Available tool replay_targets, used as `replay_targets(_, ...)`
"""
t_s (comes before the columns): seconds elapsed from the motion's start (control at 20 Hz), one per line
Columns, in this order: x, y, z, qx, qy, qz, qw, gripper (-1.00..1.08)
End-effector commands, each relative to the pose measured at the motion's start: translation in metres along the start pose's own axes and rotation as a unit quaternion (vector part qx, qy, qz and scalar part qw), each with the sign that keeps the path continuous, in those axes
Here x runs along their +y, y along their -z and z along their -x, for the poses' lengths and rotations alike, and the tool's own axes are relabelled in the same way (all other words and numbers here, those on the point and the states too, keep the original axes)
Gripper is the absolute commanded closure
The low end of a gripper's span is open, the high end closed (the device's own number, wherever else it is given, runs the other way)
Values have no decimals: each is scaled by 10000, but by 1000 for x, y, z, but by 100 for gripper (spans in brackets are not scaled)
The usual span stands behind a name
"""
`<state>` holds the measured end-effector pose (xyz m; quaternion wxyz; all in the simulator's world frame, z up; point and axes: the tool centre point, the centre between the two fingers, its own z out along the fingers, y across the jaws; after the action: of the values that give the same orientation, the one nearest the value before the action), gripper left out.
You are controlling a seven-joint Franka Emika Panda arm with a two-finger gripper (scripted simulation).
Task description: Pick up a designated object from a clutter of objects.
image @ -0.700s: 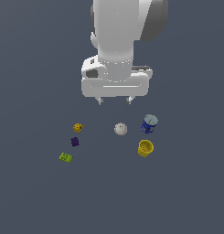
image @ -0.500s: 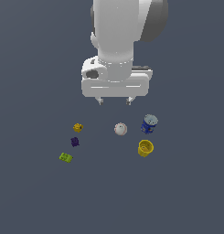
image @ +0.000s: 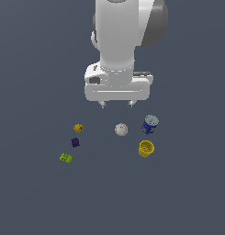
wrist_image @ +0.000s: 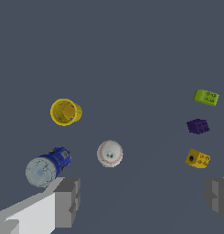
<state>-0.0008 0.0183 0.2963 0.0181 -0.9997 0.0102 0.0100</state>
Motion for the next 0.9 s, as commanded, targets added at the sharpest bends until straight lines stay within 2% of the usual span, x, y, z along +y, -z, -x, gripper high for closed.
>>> replay_targets(0.0, 2, -2, 0, 3, -15, -3, 10000, -92)
replay_targets(0.45, 33, -35, -3, 21, -255, -41, 9997, -92)
replay_targets(0.85, 94, -95, 5, 65, -724, -60, 9973, -92)
